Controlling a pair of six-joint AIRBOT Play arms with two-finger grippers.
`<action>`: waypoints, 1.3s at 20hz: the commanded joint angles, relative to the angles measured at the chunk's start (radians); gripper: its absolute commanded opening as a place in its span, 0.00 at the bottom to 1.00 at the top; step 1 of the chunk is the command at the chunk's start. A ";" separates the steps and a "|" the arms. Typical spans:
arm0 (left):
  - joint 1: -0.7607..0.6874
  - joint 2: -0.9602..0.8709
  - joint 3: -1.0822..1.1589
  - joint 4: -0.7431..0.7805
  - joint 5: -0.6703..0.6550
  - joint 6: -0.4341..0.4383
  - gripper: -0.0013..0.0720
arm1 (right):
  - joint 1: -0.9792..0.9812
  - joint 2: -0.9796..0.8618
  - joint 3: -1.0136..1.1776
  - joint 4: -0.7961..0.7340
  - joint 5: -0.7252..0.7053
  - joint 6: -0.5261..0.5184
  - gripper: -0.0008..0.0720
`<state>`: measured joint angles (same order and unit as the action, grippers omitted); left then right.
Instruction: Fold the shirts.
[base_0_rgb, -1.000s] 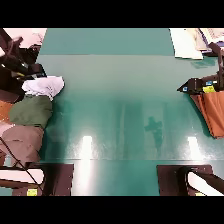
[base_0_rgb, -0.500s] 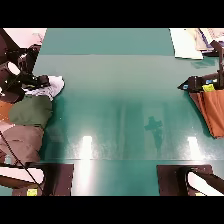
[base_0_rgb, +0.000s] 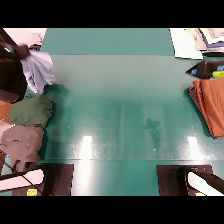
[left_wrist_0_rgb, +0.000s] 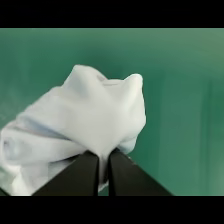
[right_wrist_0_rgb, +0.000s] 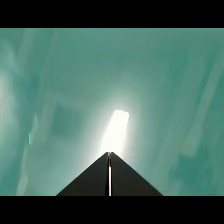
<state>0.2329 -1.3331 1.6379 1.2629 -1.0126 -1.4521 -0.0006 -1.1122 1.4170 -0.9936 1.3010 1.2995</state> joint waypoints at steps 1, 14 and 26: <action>-0.001 0.164 0.178 -0.101 -0.176 0.051 0.04 | 0.001 0.000 0.143 0.000 -0.067 0.003 0.03; -0.447 0.259 0.051 -0.422 -0.348 0.101 0.05 | 0.001 0.002 0.338 0.007 0.017 0.003 0.03; -0.726 0.030 -0.205 -0.366 -0.194 0.125 0.89 | 0.001 0.002 0.338 0.007 0.156 0.003 0.03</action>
<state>-0.4992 -1.2751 1.4364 0.8639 -1.2388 -1.3396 -0.0006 -1.1107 1.7535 -0.9867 1.4231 1.3022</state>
